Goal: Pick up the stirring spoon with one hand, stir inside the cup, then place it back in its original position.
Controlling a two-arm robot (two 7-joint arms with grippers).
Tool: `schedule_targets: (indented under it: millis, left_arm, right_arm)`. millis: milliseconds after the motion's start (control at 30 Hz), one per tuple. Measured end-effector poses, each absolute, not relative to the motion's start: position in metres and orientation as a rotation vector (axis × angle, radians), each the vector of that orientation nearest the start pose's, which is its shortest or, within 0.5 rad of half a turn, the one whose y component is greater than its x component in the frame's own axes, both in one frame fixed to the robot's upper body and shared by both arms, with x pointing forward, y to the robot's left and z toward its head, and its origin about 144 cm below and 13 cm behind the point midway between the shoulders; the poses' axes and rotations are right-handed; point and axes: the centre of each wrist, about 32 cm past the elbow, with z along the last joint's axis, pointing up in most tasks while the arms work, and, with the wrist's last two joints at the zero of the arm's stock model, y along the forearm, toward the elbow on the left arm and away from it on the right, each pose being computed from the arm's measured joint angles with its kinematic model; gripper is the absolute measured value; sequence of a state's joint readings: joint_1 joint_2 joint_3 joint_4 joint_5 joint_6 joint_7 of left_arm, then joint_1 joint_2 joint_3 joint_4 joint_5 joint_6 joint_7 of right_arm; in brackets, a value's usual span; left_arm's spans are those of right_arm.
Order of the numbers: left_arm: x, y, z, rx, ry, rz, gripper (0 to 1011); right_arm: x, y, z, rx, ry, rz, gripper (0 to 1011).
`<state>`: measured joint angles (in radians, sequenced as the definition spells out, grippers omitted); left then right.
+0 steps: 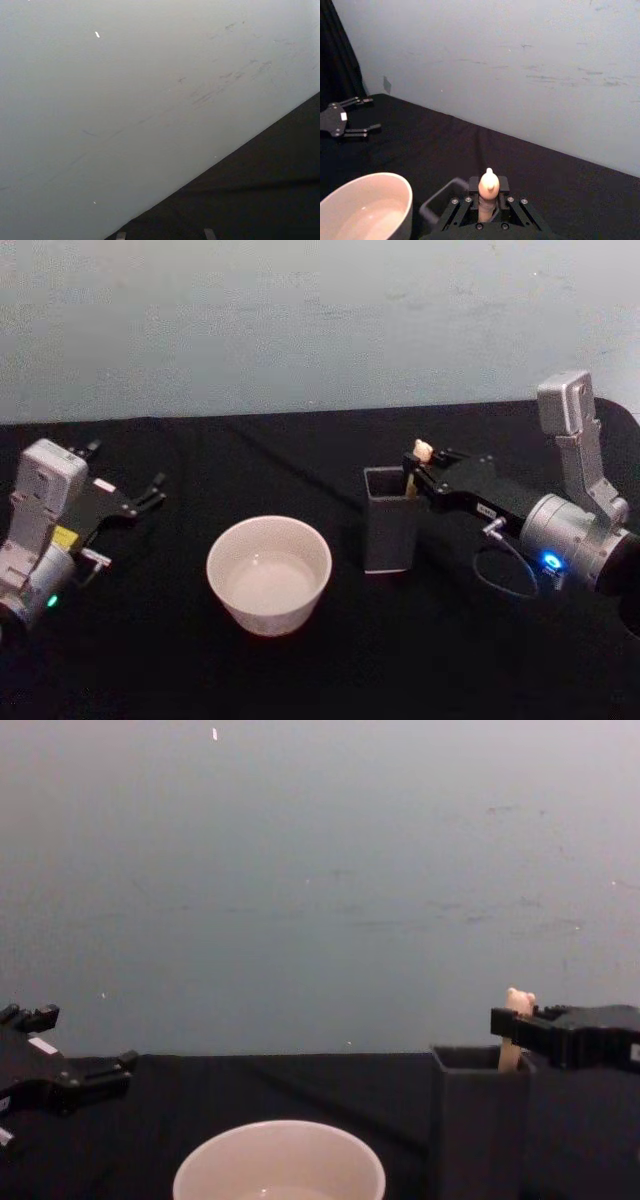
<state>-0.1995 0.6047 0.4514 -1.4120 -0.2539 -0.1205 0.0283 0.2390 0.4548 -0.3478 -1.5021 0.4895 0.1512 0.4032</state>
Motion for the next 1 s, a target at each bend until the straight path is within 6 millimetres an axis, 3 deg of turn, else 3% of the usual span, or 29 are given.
schedule_targets:
  millis: [1000]
  left_arm:
    - [0.489,0.31,1.14,0.304,-0.285,1.248,1001]
  right_arm:
    - [0.513,-0.272,1.247,0.105,0.019,-0.863,214]
